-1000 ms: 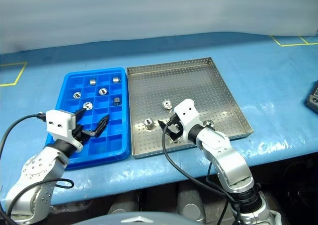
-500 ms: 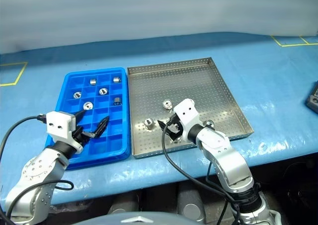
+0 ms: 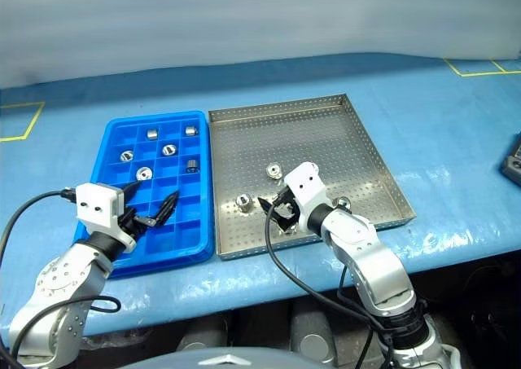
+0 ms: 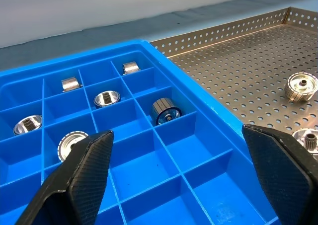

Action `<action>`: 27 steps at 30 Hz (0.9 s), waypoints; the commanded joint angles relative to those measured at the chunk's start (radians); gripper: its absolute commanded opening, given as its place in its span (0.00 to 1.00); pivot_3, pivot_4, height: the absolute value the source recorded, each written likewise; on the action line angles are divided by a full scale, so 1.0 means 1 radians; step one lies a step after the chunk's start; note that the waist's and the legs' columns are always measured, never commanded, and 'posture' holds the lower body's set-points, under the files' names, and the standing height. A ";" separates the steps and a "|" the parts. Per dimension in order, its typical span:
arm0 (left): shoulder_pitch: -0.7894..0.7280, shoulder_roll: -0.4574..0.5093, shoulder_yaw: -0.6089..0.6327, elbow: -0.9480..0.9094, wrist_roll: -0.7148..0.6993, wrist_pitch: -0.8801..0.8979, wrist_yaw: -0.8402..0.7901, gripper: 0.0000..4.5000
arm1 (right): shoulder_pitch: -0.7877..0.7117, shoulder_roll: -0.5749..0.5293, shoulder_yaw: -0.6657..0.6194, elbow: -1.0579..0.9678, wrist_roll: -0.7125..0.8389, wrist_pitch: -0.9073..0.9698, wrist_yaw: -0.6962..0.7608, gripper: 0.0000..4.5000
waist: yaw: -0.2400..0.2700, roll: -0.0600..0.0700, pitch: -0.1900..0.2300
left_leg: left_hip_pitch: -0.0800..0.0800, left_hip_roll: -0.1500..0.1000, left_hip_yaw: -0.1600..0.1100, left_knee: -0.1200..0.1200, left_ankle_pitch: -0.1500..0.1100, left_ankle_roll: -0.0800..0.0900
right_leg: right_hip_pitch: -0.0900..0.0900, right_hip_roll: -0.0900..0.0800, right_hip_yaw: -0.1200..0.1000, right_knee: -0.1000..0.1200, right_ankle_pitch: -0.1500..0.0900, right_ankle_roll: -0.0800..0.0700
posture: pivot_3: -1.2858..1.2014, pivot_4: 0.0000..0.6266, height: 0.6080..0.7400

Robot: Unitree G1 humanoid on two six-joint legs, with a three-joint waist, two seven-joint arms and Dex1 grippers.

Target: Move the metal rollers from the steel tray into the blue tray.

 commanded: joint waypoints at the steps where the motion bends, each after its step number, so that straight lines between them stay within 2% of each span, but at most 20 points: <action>1: -0.012 0.008 0.010 -0.049 0.001 -0.005 0.006 1.00 | -0.003 0.002 -0.006 -0.030 0.000 -0.013 -0.003 1.00 | 0.000 0.000 0.000 | 0.000 0.000 0.000 0.000 0.000 0.000 | 0.000 0.000 0.000 0.000 0.000 0.000 | 0.49 0.24 1.00; 5: -0.089 0.051 0.029 -0.046 -0.055 0.064 -0.024 1.00 | -0.006 0.007 -0.011 -0.029 0.000 -0.013 -0.009 1.00 | 0.002 0.000 0.000 | 0.000 0.000 0.000 0.000 0.000 0.000 | 0.000 0.000 0.000 0.000 0.000 0.000 | 0.49 0.24 1.00; 11: -0.317 0.204 -0.021 0.061 -0.079 0.117 -0.151 1.00 | -0.012 0.012 -0.015 -0.022 -0.003 -0.018 -0.017 1.00 | -0.002 0.000 0.000 | 0.000 0.000 0.000 0.000 0.000 0.000 | 0.000 0.000 0.000 0.000 0.000 0.000 | 0.48 0.24 1.00; 15: -0.489 0.299 -0.136 0.182 -0.065 0.146 -0.286 1.00 | -0.004 0.016 -0.018 -0.027 -0.009 -0.025 -0.030 1.00 | -0.010 0.000 0.000 | 0.000 0.000 0.000 0.000 0.000 0.000 | 0.000 0.000 0.000 0.000 0.000 0.000 | 0.46 0.24 1.00; 20: -0.654 0.379 -0.360 0.343 0.034 0.099 -0.478 1.00 | 0.029 0.021 -0.031 -0.050 -0.012 -0.028 -0.049 1.00 | -0.025 0.000 0.000 | -0.001 0.000 0.001 0.000 0.000 0.001 | -0.001 0.000 0.001 0.000 0.001 0.002 | 0.45 0.24 1.00; 23: -0.740 0.407 -0.491 0.456 0.110 0.058 -0.597 1.00 | 0.047 0.028 -0.032 -0.060 -0.014 -0.028 -0.062 1.00 | -0.036 0.000 0.000 | -0.001 0.000 0.001 0.000 -0.001 0.001 | -0.001 0.001 0.001 -0.001 0.002 0.004 | 0.45 0.24 1.00; 27: -0.818 0.406 -0.585 0.573 0.183 0.012 -0.697 1.00 | 0.055 0.036 -0.029 -0.067 -0.017 -0.027 -0.071 1.00 | -0.051 0.000 0.000 | -0.001 0.000 0.002 0.000 -0.001 0.001 | -0.001 0.001 0.002 0.000 0.002 0.004 | 0.44 0.24 1.00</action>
